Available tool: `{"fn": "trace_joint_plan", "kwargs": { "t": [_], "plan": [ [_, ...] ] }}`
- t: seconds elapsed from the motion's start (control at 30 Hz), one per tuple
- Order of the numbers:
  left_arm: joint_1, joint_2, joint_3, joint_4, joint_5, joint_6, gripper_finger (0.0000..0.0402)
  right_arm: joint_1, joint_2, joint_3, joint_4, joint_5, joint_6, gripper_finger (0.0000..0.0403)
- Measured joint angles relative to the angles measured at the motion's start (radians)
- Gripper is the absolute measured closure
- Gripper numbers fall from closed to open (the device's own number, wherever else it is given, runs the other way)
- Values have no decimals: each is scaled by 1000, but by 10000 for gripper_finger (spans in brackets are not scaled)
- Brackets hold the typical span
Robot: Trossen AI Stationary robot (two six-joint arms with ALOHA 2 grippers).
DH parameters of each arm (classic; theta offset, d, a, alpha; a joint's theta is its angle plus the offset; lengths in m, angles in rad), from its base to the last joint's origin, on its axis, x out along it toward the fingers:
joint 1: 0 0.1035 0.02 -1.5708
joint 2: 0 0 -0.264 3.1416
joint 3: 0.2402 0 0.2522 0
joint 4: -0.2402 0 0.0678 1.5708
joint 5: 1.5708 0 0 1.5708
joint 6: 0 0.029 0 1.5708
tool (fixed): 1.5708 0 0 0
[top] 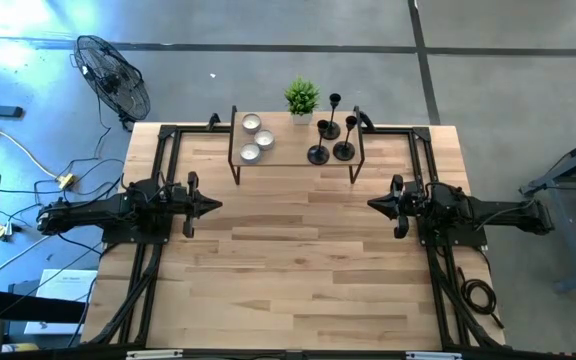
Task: Pick & Place candle stick holders
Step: Return to Home Position
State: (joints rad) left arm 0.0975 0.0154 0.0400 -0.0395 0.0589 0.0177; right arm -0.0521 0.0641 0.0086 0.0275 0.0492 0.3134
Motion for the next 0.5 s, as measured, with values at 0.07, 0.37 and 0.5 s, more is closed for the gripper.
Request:
{"fn": "trace_joint_plan", "kwargs": {
  "t": [0.07,0.37,0.5],
  "plan": [
    [0,0,0,0,0,0,401,0,0,0,0,0,0,396],
    [0,0,0,0,0,0,401,0,0,0,0,0,0,399],
    [0,0,0,0,0,0,401,0,0,0,0,0,0,400]
  ]
}}
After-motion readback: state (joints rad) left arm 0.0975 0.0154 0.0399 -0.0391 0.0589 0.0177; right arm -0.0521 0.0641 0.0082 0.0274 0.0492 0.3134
